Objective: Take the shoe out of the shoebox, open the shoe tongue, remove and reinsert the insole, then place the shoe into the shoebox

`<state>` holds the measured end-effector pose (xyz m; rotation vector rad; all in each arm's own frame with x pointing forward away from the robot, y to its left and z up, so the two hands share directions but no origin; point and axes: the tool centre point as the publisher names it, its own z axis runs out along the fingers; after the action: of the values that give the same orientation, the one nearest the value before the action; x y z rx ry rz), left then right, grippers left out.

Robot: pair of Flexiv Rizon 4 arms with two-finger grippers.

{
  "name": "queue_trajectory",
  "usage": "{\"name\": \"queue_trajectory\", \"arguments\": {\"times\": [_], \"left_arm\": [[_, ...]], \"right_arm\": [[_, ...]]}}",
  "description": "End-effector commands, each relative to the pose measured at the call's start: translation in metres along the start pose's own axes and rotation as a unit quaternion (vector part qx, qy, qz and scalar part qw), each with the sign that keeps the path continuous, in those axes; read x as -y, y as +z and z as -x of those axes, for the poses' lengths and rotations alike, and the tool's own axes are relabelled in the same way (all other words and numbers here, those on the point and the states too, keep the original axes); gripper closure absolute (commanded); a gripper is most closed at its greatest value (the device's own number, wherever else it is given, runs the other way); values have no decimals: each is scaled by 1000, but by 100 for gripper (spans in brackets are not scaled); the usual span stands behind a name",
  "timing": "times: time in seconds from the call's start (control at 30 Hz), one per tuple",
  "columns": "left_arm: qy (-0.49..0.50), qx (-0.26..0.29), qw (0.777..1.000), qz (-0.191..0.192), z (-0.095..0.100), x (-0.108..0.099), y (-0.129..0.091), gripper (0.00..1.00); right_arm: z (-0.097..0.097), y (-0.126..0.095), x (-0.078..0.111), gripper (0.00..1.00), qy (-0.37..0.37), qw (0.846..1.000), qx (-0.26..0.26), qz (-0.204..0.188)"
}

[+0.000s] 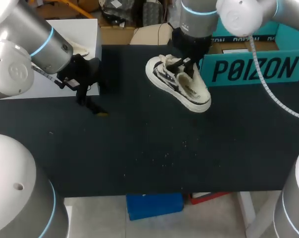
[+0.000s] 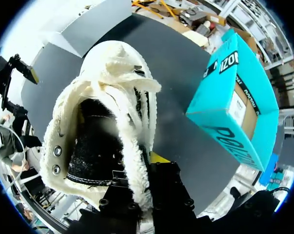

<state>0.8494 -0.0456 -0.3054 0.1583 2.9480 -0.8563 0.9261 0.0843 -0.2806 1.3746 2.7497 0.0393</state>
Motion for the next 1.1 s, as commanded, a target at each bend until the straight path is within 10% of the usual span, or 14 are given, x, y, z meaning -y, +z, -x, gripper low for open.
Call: {"name": "queue_trajectory", "arguments": {"times": [0.03,0.57,1.1], "left_arm": [[1,2,1000,0,-1,-1,1,0],[1,2,1000,0,-1,-1,1,0],[1,2,1000,0,-1,-1,1,0]], "right_arm": [[3,-39,2,100,-366,928,38,-54],[3,-39,2,100,-366,928,38,-54],[126,-76,-22,100,-339,936,68,-60]]}}
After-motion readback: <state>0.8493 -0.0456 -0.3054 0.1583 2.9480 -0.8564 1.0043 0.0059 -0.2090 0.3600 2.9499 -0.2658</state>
